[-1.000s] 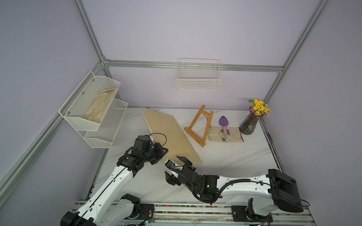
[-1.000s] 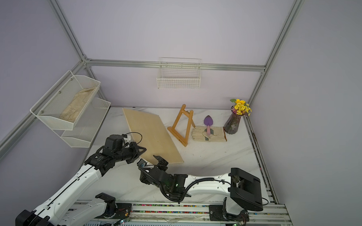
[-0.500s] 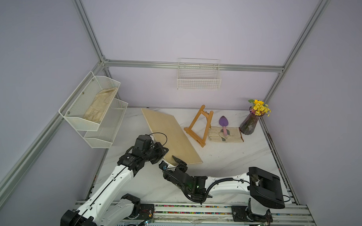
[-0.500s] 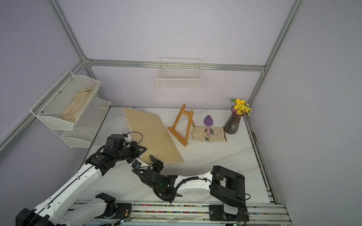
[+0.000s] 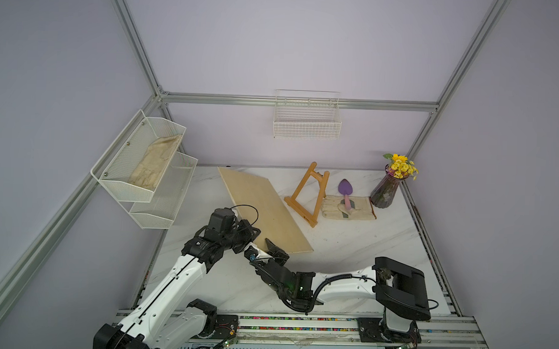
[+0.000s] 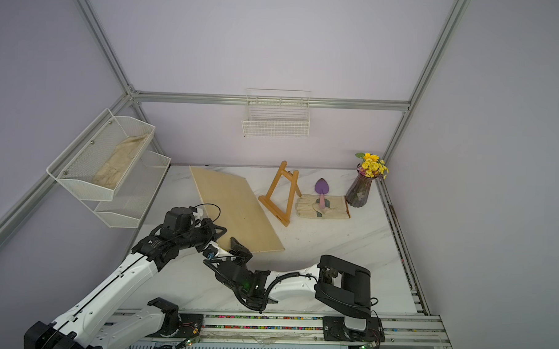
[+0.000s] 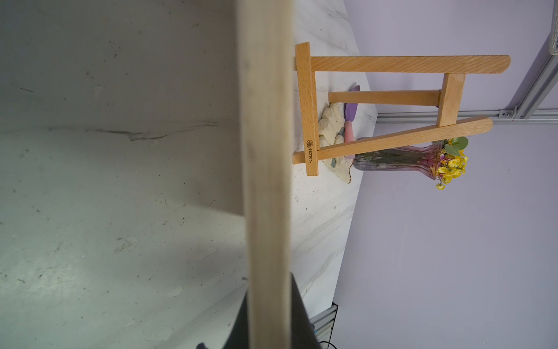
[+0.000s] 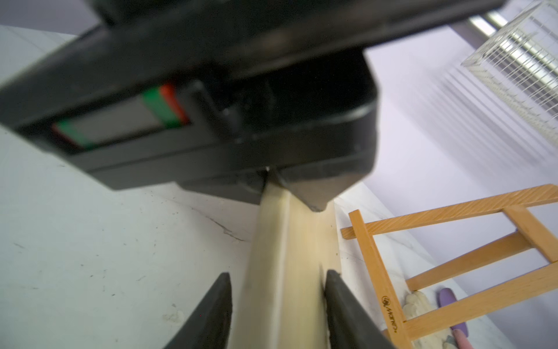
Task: Assemble the easel
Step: Adjust the drawing board at the center of the board.
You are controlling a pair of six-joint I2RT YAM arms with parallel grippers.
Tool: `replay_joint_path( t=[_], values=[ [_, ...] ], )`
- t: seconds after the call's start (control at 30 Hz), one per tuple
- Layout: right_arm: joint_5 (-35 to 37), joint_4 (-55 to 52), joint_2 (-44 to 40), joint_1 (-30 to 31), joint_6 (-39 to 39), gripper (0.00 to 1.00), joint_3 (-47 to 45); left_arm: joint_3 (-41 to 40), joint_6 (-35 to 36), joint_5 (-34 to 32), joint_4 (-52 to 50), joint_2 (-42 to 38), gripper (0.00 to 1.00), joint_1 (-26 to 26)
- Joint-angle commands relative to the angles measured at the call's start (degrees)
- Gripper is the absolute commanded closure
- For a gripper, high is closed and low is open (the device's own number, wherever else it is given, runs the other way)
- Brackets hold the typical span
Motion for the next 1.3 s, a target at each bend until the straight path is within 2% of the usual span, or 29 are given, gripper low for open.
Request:
replay_joint_path(
  t=[0.0, 0.37, 0.5, 0.7, 1.0, 1.13, 1.27],
  values=[
    [-2.08, 1.96, 0.98, 0.55, -1.07, 0.56, 0.3, 5.93, 0.8, -1.83, 4.7, 0.06, 0.98, -0.5],
    [-5.28, 2.61, 0.25, 0.55, 0.08, 0.88, 0.06, 6.6, 0.01, -1.75, 4.76, 0.89, 0.93, -0.69],
    [-5.91, 1.95, -0.11, 0.56, 0.98, 0.98, 0.69, 6.91, 0.0, -1.94, 4.74, 0.79, 0.87, -0.86],
    [-6.7, 1.02, -1.25, 0.38, 2.62, 1.0, 0.56, 7.4, 0.08, -2.03, 4.74, 0.78, 0.75, -1.03],
    [-10.59, -3.14, -3.55, -0.62, 7.86, 1.0, 1.11, 8.67, 0.95, -2.06, 4.27, 0.54, 0.44, -1.13],
    [-16.6, -8.12, -7.3, -2.83, 14.81, 1.0, 1.83, 9.84, 2.38, -2.63, 3.0, 0.44, 0.22, -1.12],
    [-19.57, -12.0, -10.09, -4.45, 18.53, 1.0, 2.58, 11.92, 4.64, -4.35, 1.02, 0.26, 0.08, -1.12]
  ],
)
